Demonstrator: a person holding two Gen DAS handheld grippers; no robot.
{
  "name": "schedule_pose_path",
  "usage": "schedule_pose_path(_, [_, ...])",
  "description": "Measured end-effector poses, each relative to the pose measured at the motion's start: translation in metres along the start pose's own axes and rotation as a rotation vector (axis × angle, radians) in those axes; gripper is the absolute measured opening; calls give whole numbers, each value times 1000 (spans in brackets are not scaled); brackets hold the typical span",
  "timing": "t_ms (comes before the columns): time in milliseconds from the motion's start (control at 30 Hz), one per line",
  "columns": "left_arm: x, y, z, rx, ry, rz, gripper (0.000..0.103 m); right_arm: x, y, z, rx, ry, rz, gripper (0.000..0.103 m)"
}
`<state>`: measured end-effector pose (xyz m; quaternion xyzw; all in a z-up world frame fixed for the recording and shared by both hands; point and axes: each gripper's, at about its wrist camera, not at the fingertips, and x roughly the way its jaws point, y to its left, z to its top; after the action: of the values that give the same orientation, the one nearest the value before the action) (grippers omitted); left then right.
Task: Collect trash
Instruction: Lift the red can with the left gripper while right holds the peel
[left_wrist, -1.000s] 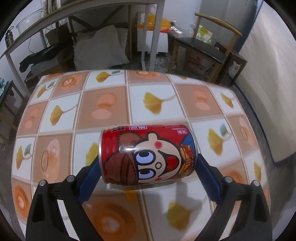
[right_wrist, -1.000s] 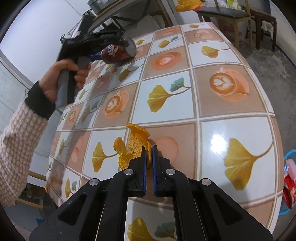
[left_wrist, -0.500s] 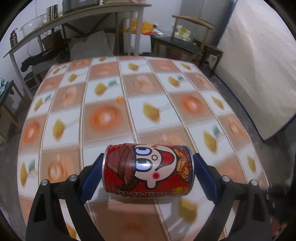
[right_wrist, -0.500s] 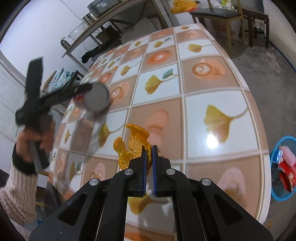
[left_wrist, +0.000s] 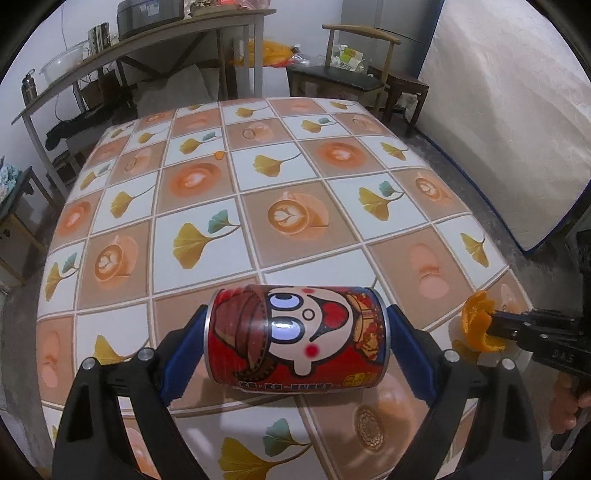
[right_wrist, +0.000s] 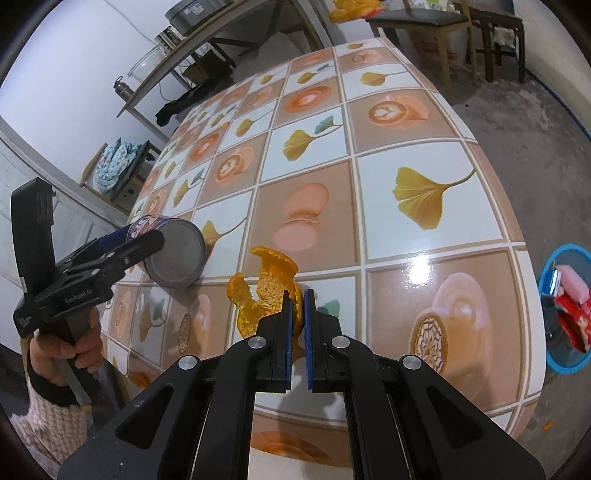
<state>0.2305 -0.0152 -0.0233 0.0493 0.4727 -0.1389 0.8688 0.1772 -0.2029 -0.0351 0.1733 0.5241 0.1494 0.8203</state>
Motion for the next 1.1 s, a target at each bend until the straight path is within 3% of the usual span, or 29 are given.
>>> schedule_pose_path(367, [-1,-14,-9,41,-17,80,90,0,7,2,-13,0,-11,4])
schedule_pose_path(1100, [-25,-36,-10,106,-81,101,90,-5,11,-1,-13,-23,7,4])
